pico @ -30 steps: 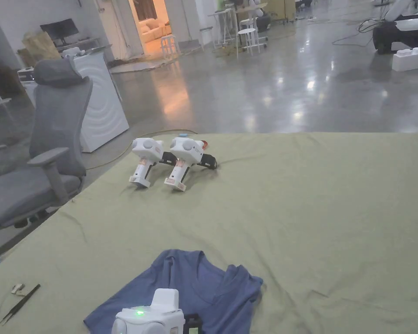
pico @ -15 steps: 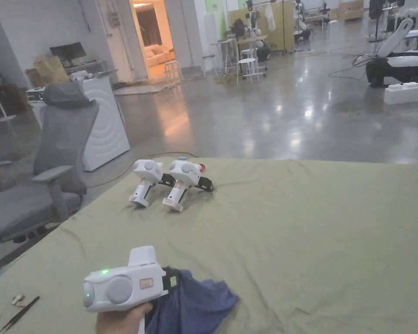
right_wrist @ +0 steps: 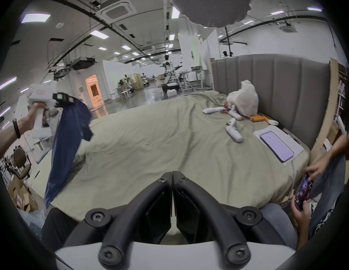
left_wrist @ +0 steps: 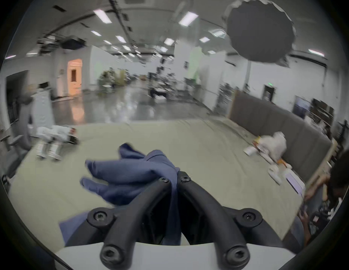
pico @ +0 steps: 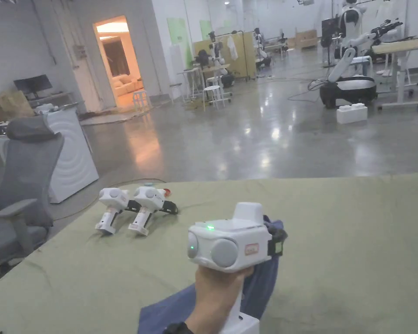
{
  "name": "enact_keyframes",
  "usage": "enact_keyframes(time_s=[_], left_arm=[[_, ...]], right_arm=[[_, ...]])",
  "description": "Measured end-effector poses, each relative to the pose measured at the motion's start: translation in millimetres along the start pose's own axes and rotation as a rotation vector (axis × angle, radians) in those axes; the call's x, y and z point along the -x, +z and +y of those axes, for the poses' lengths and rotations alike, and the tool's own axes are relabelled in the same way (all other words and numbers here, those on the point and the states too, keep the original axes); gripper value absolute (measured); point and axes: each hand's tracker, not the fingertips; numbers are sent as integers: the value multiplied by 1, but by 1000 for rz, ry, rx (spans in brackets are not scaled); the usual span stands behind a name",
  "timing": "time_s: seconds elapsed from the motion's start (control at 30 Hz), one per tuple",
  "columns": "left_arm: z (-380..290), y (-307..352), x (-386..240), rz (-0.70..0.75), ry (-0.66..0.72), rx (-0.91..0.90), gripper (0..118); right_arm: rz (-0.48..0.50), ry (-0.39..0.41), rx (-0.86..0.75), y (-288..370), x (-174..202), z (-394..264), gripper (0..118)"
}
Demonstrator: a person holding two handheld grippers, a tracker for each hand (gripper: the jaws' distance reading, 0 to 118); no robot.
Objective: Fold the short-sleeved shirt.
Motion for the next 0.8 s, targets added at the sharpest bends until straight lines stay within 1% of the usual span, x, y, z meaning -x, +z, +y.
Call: enact_keyframes(time_s=[0.03,0.1,0.2,0.3,0.37,0.4,0.43,0.47,0.5,0.53,0.57,0.7,0.8], left_arm=[[-17,-19,-20,-47,-5,43,0],[-60,-49,-80,-160,-20,123,0],[-123,-78,-162,-312,-46,234,0],[-178,-82,-232,-408,-74,328,0],[-204,-79,-264,-466,-108,354,0],[-213,-79,-276,-494,-135,388,2],[-220,-74,-281,-503,-150,393,14],[-224,-71,-282,-535,-136,385,32],[-224,-68,-281,-577,-135,381,66],[-220,-62,-278,-598,-122,368,80],[-213,-50,-269,-568,-114,335,83],[-169,4,-218,-446,-156,140,83],[-131,67,-170,-319,-154,-16,83]], right_arm=[[-11,-7,-2,4,-4,-2,0],[-39,-17,-2,12,-16,-8,0],[-80,-37,6,22,-29,-14,0],[-110,-47,18,29,-37,-21,0],[-129,-42,25,34,-34,-22,0],[-138,-39,33,35,-34,-23,0],[-137,-38,37,35,-35,-24,0],[-134,-38,41,35,-34,-25,0],[-130,-39,45,34,-32,-26,0],[-125,-40,49,32,-30,-26,0],[-112,-36,51,29,-27,-25,0],[-41,6,10,19,-7,-9,0],[25,43,-48,12,10,9,0]])
